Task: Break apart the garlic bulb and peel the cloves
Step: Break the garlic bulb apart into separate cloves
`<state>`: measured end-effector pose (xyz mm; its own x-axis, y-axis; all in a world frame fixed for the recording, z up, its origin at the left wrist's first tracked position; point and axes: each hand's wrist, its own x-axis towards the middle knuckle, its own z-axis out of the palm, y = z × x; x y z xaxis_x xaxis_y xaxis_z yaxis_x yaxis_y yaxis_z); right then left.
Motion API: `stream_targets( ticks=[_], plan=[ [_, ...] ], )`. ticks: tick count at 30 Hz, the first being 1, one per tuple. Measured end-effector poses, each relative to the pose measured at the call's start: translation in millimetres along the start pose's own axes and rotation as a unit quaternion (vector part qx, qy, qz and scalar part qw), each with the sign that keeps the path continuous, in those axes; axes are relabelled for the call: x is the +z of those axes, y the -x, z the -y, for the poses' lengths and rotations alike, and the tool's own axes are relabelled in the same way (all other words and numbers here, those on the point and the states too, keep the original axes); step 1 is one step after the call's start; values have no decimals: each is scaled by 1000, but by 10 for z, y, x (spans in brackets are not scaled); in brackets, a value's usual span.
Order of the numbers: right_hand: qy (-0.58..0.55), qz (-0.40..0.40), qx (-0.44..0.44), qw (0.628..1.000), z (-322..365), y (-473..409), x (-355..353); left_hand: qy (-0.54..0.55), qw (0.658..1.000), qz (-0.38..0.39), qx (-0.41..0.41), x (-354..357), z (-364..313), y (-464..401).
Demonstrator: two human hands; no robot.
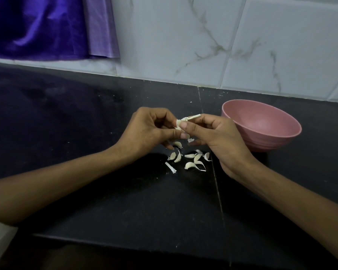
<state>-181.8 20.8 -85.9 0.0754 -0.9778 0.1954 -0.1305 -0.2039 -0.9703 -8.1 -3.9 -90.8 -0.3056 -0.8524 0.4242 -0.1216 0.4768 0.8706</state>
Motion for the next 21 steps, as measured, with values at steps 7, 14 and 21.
stream_targets(
  ticks=[7, 14, 21],
  plan=[
    [-47, 13, -7, 999, -7, -11, -3, 18, 1000, 14, -20, 21, -43, 28],
    [-63, 20, 3, 998, -8, -35, -48, 76, 996, 9, -42, 26, -53, 16],
    [-44, 17, 2, 999, -12, -51, -58, 79, 996, 17, -44, -5, -4, -12]
  ],
)
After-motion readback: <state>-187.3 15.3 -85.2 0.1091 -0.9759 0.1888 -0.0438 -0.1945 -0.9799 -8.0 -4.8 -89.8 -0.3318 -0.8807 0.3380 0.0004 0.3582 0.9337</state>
